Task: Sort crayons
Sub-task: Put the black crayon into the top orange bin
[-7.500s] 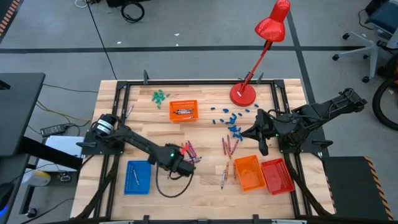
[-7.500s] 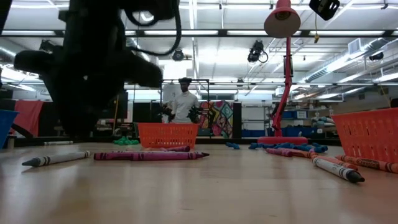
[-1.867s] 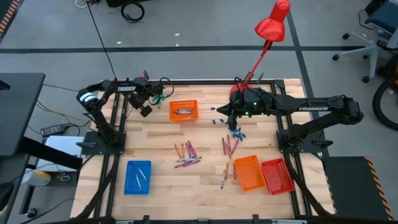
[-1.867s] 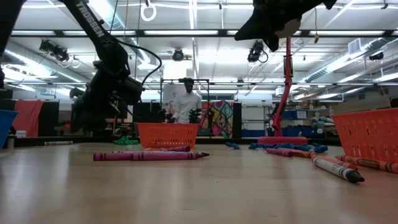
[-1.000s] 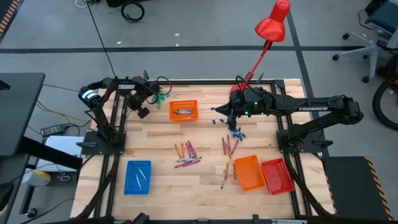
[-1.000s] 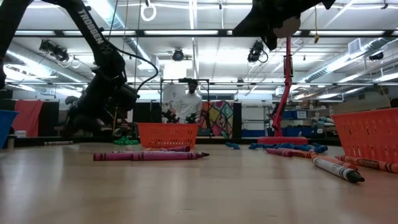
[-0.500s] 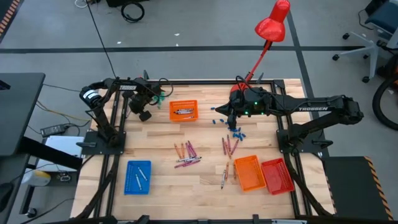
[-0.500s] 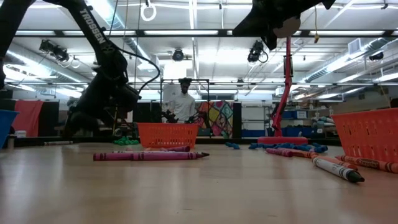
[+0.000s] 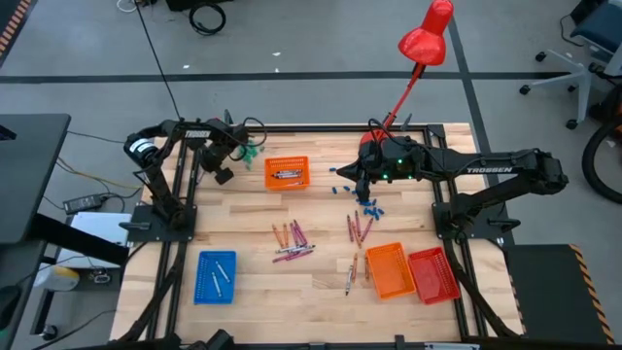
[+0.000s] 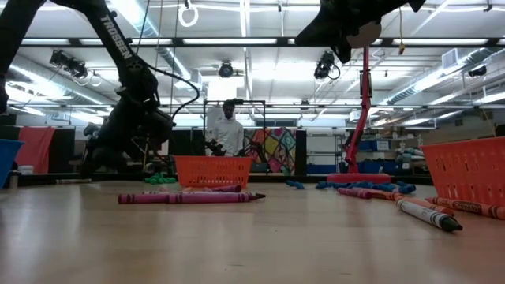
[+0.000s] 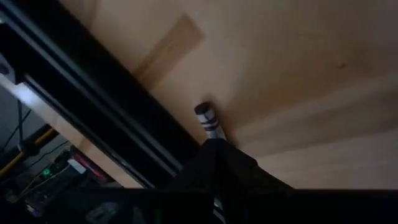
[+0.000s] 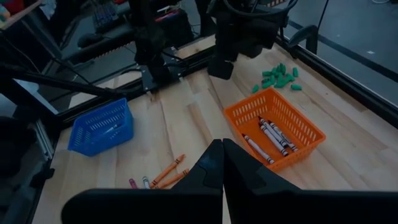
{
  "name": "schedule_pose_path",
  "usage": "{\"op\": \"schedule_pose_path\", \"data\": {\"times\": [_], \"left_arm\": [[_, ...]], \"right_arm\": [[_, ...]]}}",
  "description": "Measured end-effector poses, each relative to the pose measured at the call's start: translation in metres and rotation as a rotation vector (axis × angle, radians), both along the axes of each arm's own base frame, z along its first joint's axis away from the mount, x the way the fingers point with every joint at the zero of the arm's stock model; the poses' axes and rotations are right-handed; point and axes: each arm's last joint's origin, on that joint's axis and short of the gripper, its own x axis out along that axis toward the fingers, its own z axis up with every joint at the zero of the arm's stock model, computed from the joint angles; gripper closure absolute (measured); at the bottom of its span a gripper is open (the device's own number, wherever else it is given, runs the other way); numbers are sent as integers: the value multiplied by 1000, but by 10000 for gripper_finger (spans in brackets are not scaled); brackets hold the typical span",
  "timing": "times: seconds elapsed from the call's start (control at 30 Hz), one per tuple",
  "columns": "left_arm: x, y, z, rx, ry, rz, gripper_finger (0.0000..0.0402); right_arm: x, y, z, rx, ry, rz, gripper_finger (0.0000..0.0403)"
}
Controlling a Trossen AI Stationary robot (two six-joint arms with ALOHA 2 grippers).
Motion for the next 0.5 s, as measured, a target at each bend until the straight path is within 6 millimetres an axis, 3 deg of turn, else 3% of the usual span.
{"op": "schedule_pose_path", "data": {"times": [0.27,0.5], "left_arm": [[3,-4,2,-117,-108,-33,386],[32,-21,37,-31,-252,-151,386]], "right_arm": [[0,-1,0,-1,0,-3,396],[0,-1,0,-9,1,1,396]]}}
